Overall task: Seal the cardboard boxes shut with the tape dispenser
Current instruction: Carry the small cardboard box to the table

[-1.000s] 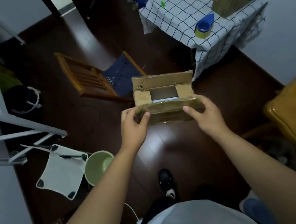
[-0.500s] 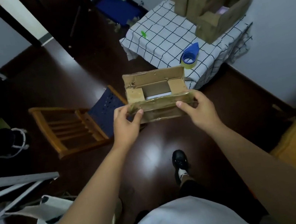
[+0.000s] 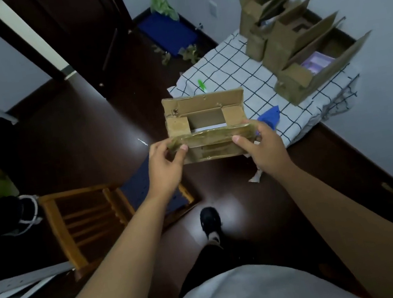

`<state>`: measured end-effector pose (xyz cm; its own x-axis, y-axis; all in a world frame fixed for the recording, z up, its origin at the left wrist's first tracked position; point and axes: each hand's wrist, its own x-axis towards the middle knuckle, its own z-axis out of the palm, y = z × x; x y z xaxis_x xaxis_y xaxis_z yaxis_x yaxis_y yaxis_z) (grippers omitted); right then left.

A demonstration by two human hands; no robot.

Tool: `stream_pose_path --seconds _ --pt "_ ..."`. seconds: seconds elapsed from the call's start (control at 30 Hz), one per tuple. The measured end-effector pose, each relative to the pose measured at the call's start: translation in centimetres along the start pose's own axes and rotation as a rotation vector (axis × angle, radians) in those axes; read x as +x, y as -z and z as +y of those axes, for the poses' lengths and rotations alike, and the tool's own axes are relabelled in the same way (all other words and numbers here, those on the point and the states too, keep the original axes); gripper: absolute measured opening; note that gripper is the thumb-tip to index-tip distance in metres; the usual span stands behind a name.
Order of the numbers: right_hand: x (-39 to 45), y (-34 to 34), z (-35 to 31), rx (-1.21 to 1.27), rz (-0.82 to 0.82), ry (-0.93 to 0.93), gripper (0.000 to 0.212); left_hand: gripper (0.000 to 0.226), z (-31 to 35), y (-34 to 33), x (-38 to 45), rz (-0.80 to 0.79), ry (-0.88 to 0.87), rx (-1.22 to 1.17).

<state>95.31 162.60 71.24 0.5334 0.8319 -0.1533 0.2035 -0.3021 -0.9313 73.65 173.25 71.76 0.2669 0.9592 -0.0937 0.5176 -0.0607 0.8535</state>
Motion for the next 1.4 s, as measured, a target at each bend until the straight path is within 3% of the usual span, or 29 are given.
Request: stream_pose_path --seconds 0.47,0.67,0.83,0.93,1.03,1.4 --pt "19.7 -1.3 -3.4 -0.044 0.121 -0.019 0.038 0.026 2.2 -4.4 22.8 -0.062 -0.079 -0.094" --pt "25.3 0.2 -3.7 -0.011 0.188 -0.091 0.04 0.018 4.8 -6.9 29.3 -0.13 -0.09 -0.144" --pt "30.2 1.4 -3.2 0.03 0.192 -0.107 0.024 0.019 7.0 -9.3 34.0 -0.171 -0.054 -0.081" --pt "33.8 2.1 -3.1 0.082 0.236 -0.12 0.032 0.021 8.6 -10.7 37.4 -0.169 -0.086 -0.043" --pt "36.6 2.5 -2.9 0.124 0.266 -0.128 0.025 0.019 10.2 -11.4 40.7 -0.219 -0.106 -0.008" --pt "43.7 -0.7 -1.9 0.063 0.416 -0.263 0.041 0.019 8.8 -14.7 53.5 -0.477 -0.17 0.026"
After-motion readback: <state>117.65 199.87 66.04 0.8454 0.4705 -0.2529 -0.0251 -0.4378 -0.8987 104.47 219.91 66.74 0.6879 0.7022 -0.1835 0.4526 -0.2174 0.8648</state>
